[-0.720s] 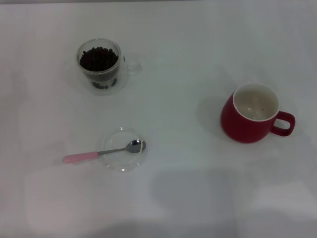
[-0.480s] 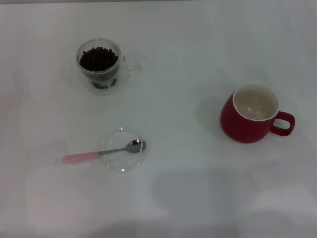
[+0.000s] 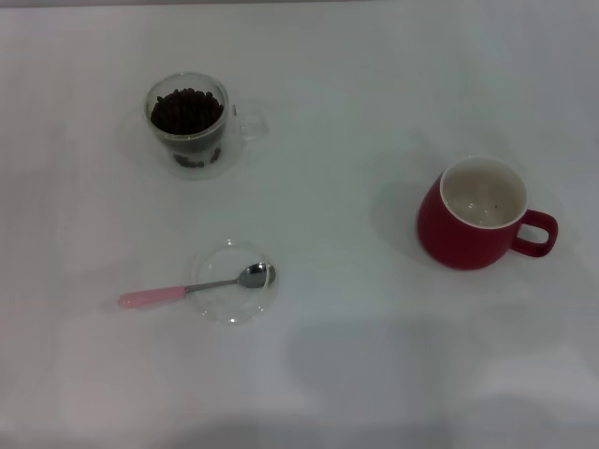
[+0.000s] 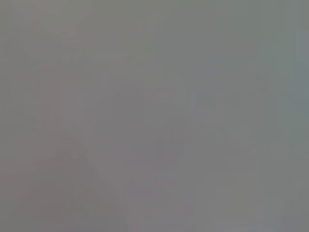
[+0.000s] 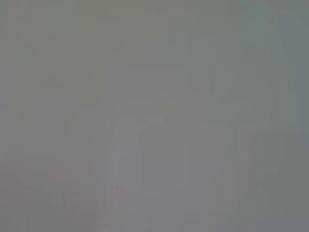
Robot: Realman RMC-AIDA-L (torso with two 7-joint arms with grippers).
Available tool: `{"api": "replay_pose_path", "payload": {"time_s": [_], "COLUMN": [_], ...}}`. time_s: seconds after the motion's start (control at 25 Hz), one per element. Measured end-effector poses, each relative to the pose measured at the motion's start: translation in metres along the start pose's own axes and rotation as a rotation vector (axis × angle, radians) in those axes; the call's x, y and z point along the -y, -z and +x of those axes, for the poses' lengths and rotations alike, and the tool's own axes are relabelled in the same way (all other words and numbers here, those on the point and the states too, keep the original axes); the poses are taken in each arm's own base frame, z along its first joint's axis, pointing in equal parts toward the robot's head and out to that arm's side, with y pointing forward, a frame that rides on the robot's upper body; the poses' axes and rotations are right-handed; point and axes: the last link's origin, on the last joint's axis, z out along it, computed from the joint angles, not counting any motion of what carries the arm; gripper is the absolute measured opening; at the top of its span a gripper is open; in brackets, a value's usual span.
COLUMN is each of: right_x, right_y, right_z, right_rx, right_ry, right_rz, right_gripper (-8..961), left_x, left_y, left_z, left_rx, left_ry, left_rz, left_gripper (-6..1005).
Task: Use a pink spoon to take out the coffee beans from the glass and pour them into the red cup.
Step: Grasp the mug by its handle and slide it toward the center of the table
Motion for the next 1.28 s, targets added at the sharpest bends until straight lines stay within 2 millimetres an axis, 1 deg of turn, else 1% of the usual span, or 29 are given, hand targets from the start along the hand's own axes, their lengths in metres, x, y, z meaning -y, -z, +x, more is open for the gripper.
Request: {"api": "replay_pose_path", "payload": {"time_s": [0.12, 0.24, 0.44, 0.64, 0.8, 0.92, 1.0, 1.16, 1.28], "right_x": [0.003, 0.004, 0.005, -0.005, -0.022, -0.033, -0.042, -0.048, -0.049], "right_y": [0.002, 0.009, 0.034, 0.062, 0.081, 0.087, 0.087, 0.085, 0.084], "right_z": [0.006, 0.012, 0.014, 0.01, 0.01, 0.016, 0.026, 0.041, 0.049], "right_rx": [-0.053, -0.126, -0.246, -0.335, -0.391, -0.45, -0.497, -0.564, -0.604], "right_ry": [-0.033, -0.051, -0.083, -0.122, -0.167, -0.212, -0.231, -0.215, -0.189], "right_rz": [-0.01, -0.047, -0.122, -0.243, -0.325, -0.383, -0.411, -0.414, -0.41], "right_gripper": [743, 743, 744, 744, 744, 745, 745, 745, 744], "left_x": [-0.003, -0.003, -0.003, -0.005, -0.005, -0.003, -0.002, -0.002, -0.002], "left_y": [0.002, 0.003, -0.001, -0.004, -0.005, -0.005, -0.004, -0.004, -0.003], "left_z": [-0.002, -0.002, -0.002, 0.0, 0.001, 0.002, 0.002, 0.002, 0.002], "left_rx": [0.008, 0.013, 0.009, 0.004, 0.001, -0.006, -0.009, -0.009, -0.008], "left_ry": [0.005, 0.008, 0.015, 0.016, 0.013, 0.008, 0.006, 0.004, 0.003], "left_rz": [-0.011, -0.01, -0.003, -0.008, -0.012, -0.009, -0.008, -0.01, -0.011], "left_gripper": [700, 699, 699, 699, 699, 699, 699, 699, 700]}}
